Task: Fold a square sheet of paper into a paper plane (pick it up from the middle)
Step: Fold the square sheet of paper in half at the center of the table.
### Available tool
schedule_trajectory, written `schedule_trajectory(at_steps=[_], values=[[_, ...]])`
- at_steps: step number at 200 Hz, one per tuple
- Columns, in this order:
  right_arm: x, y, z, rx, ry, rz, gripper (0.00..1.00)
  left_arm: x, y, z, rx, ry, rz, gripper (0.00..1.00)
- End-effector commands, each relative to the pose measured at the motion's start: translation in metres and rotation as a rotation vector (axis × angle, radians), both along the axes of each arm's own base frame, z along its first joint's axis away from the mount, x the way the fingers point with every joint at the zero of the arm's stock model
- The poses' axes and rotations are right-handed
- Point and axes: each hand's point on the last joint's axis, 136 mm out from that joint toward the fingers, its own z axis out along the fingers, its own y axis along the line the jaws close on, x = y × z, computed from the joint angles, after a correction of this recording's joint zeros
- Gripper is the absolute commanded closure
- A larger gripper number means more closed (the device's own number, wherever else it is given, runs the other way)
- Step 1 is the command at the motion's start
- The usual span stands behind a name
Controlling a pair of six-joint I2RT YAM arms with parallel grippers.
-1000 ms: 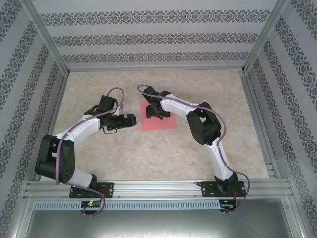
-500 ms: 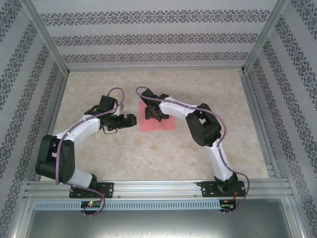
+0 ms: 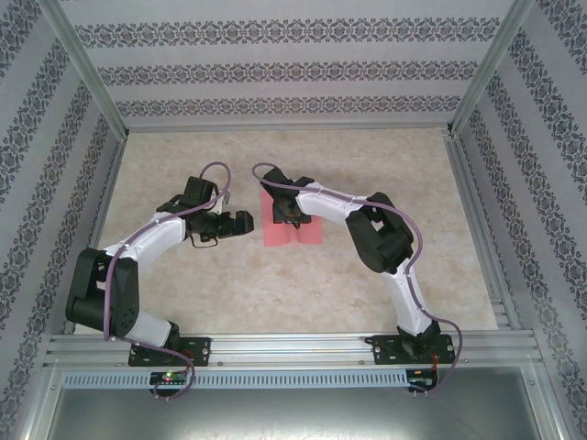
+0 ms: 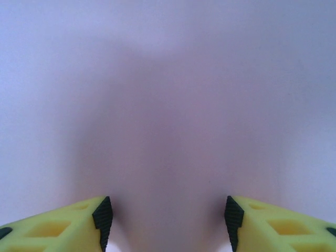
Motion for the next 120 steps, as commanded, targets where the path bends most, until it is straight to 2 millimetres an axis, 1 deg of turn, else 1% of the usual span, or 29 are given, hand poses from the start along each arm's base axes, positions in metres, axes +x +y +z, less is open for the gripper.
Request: schedule_trajectory(at_steps=[1,13,27,38,51,85,97,120], values=[[-0.014,-0.011,-0.003,-0.033,0.028,-0.017,0.45,0.003,0.002,0.003,-0.012,-0.013,0.006,0.00],[-0.010,-0.008,0.004,-0.012,0.006,-0.016,0.52,0.003,0.003,0.005,-0.011,-0.019,0.007,0.00],[-0.008,-0.005,0.011,0.008,-0.015,-0.016,0.57,0.003,0.003,0.006,-0.011,-0.021,0.008,0.00],[-0.005,-0.004,0.018,0.021,-0.034,-0.017,0.58,0.004,0.003,0.008,-0.012,-0.022,0.007,0.00],[-0.004,-0.002,0.026,0.036,-0.052,-0.013,0.65,0.005,0.002,0.011,-0.014,-0.026,0.009,0.00],[-0.004,-0.005,0.047,0.067,-0.104,-0.025,0.71,0.006,0.003,0.021,-0.018,-0.036,0.018,0.00],[-0.004,-0.003,0.055,0.094,-0.116,-0.018,0.76,0.006,0.002,0.027,-0.023,-0.046,0.019,0.00],[-0.005,0.002,0.062,0.147,-0.116,-0.014,0.77,0.006,0.001,0.037,-0.034,-0.062,0.020,0.00]])
